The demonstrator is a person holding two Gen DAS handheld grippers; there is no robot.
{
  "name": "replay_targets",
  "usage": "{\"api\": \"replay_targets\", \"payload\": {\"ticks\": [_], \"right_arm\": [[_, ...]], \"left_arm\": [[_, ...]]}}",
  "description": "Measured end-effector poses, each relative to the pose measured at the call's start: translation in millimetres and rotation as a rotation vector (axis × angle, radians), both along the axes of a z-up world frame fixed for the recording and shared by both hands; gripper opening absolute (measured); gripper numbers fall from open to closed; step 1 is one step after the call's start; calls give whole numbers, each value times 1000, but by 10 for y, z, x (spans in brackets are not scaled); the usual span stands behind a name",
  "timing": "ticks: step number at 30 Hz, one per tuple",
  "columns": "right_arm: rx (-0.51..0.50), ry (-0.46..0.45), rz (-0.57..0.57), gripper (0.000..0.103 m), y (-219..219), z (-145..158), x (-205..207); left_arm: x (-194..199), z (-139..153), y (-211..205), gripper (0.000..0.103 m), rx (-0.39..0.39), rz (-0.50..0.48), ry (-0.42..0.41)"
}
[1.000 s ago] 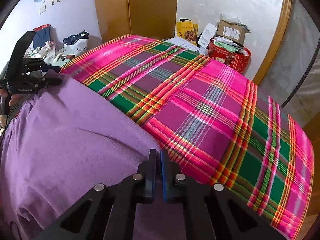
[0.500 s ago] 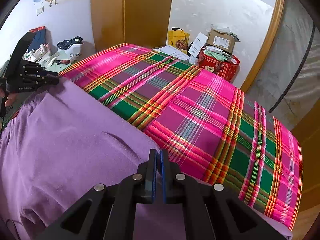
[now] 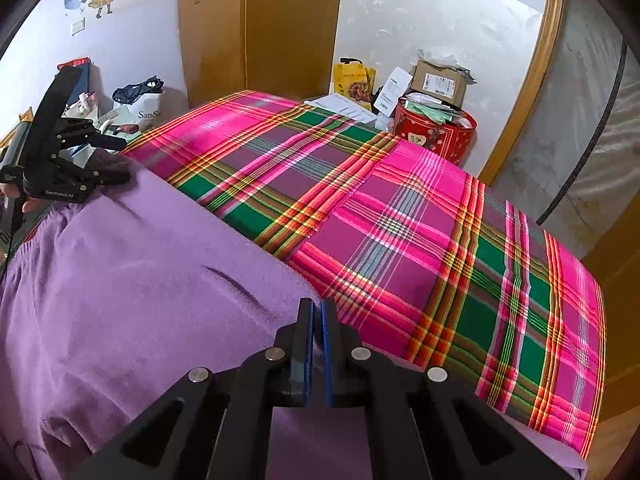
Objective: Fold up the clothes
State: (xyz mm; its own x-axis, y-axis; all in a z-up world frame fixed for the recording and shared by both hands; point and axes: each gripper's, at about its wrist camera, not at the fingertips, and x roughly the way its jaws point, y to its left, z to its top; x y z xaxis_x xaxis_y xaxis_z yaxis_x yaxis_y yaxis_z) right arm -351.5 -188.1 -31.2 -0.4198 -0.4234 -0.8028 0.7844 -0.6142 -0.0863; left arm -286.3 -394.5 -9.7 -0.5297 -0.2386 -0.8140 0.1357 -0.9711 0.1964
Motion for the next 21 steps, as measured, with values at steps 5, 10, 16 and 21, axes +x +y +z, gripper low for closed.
{"api": "replay_targets", "payload": {"ticks": [5,10,16,21], "right_arm": [[-4,0,-2,4,6,-6,-2],[-13,16,-15,4,18,38,43],[-36,74,-13,4,113,300,291],[-55,114,-23,4,246,530,618]], "left_arm": [[36,-13,137,9,-11,-92,-6],[105,67,197,8,-31,-90,4],[382,392,350,8,-79,-84,75],[681,610,508,5,-117,-75,107]]}}
